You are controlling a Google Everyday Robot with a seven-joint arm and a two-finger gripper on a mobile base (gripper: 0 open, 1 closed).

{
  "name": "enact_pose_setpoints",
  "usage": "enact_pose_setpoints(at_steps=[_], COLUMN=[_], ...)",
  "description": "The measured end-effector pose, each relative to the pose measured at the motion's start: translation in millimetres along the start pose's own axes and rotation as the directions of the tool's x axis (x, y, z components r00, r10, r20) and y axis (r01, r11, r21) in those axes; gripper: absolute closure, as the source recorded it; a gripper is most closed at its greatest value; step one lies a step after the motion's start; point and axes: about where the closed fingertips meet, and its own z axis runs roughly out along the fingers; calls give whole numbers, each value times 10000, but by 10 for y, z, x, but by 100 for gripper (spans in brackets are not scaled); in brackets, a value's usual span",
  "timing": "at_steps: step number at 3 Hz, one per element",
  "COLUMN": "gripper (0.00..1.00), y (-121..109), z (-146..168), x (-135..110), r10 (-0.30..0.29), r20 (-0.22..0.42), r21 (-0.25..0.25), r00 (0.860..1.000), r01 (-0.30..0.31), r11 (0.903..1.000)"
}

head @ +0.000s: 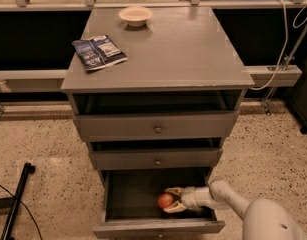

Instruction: Pick apple from bottom drawer and place on counter

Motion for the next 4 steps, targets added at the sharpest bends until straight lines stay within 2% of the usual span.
enact_pose_setpoints(at_steps=[1, 2, 3, 4], gripper=[100, 100, 100, 100], y=[-26, -13, -43, -307], z=[-222, -571, -1011, -1502], x=[-379, -1083, -1924, -2794], r10=[-436, -1492, -2610, -3854], r20=[155, 449, 387, 326], r21=[29, -24, -364, -654], r00=[9989, 9878, 9646, 9222], r01=[435, 1494, 2624, 3867], r11=[9990, 9888, 9643, 9199])
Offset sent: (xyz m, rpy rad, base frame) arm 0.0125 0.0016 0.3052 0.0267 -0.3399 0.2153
